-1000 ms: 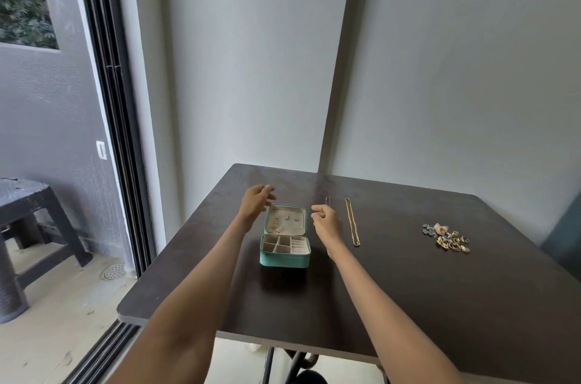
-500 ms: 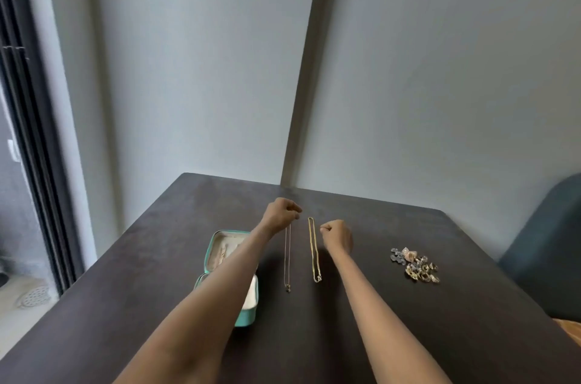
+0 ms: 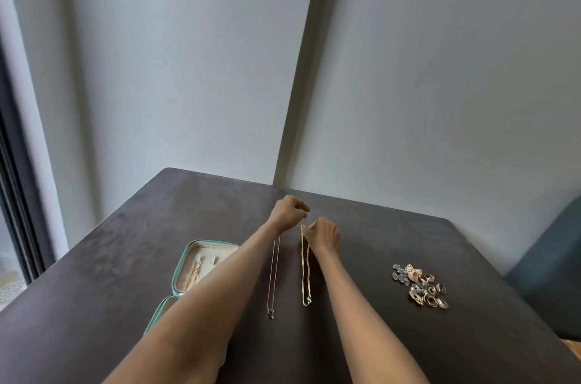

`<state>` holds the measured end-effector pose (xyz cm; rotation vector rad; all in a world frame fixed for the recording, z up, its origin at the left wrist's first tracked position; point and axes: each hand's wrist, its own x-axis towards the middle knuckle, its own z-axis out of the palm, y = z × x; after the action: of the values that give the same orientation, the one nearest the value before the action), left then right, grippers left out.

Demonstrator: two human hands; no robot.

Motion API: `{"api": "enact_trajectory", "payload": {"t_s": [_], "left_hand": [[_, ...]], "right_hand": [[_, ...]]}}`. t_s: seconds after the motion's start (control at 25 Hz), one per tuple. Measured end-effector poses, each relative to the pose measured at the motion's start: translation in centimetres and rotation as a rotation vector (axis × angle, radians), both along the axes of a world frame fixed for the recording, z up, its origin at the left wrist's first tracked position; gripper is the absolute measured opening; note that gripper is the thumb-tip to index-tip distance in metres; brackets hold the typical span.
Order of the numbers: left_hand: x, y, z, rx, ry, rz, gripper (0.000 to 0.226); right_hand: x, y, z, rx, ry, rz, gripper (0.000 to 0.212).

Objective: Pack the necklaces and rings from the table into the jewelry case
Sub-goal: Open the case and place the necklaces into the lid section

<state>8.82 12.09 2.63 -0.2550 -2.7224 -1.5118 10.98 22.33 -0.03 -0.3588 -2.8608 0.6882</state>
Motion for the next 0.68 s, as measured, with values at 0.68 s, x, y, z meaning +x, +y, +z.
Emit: {"api": "enact_trajectory", "payload": {"t_s": [0.68], "left_hand": [[10.3,-1.9,4.4,0.631,-0.356,-0.393,0.042]], "right_hand": [[9.8,2.2,5.3,-0.777,0.331,-0.013,0.018]]}}
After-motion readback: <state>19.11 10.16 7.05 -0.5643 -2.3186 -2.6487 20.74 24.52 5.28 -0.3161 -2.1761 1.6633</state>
